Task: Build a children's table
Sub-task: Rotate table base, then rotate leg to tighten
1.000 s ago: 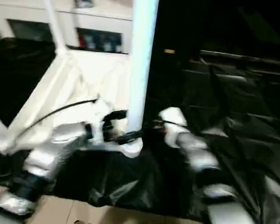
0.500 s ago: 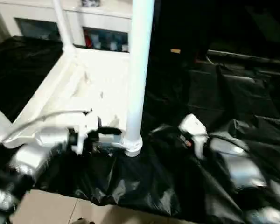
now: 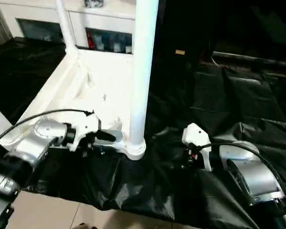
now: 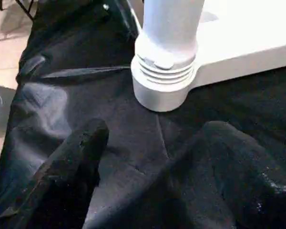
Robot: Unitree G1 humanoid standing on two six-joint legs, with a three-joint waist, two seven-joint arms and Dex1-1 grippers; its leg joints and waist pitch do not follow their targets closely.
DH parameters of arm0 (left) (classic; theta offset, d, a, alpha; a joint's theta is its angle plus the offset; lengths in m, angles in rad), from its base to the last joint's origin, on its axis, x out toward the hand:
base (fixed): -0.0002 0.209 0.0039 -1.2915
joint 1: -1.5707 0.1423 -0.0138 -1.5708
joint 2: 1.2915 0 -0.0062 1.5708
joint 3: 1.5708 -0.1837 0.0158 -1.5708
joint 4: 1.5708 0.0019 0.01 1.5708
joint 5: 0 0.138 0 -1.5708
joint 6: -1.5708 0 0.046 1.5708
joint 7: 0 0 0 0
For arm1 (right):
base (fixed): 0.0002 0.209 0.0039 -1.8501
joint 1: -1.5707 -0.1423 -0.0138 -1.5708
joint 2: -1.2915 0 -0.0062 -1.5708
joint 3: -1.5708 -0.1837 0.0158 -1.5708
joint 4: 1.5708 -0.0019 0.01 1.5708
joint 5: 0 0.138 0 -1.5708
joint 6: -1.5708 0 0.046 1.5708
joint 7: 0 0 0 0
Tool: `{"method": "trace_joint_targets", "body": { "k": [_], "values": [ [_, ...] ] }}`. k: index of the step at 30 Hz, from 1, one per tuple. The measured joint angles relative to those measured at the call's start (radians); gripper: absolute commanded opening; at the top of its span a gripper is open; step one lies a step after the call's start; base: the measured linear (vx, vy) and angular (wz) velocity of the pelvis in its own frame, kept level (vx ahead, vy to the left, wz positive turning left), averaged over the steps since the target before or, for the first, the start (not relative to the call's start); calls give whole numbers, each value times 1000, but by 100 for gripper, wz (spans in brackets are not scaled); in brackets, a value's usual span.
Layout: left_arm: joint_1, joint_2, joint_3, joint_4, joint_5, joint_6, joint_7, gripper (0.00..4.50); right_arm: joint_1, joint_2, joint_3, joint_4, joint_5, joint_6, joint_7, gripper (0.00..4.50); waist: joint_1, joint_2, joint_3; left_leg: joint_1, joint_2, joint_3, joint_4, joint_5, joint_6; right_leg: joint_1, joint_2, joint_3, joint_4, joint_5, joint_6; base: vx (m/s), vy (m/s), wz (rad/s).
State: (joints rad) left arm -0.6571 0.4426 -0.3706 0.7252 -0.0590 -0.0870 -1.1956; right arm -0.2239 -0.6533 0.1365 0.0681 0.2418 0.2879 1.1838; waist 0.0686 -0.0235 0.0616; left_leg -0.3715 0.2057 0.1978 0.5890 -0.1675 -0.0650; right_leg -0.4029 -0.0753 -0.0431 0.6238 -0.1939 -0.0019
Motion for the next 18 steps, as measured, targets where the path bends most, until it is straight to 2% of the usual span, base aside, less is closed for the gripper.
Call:
{"method": "trace_joint_targets", "body": {
  "k": [4, 8, 9, 15, 17, 18],
  "values": [
    [-21, -6, 0, 39, 14, -17, -20, 145, 2, -1, 0, -18, 0, 9, 0, 358, 2, 0, 0, 1, 0, 0, 0, 0, 0, 0, 0, 0, 1, 0, 0, 0, 0, 0],
    [-26, -6, 0, 61, 17, -29, -35, 131, 4, -1, 0, -18, -1, 7, -2, 358, 2, 1, 0, 3, 0, 0, 0, 0, 0, 1, 0, 0, 1, 0, 0, 0, 0, 0],
    [-27, -6, 0, 65, 17, -29, -35, 111, 4, -1, 0, -18, -1, 7, -2, 358, 2, 1, 0, 3, 0, 0, 0, 0, 0, 1, 0, 0, 1, 0, 0, 0, 0, 0],
    [-46, -8, 0, 93, 35, -28, -62, 61, 3, -1, 3, -17, -1, 8, -3, 358, 0, 1, 0, 4, 0, 0, 0, 0, 0, 1, 0, 0, 1, -1, 3, 0, 0, 0],
    [-47, -8, 3, 92, 33, -9, -74, 51, 2, 2, 3, -16, 3, 21, -1, 386, -1, 0, 0, 4, 0, 0, 0, 0, 0, 2, 0, 0, 1, -1, 2, 0, 0, 0],
    [-47, -7, 4, 87, 32, 3, -79, 51, -1, 7, 3, -16, 7, 31, -1, 386, -1, 0, 0, 4, 0, 0, 0, 0, 0, 2, 0, 0, 1, -1, 2, 0, 0, 0]
  ]
}}
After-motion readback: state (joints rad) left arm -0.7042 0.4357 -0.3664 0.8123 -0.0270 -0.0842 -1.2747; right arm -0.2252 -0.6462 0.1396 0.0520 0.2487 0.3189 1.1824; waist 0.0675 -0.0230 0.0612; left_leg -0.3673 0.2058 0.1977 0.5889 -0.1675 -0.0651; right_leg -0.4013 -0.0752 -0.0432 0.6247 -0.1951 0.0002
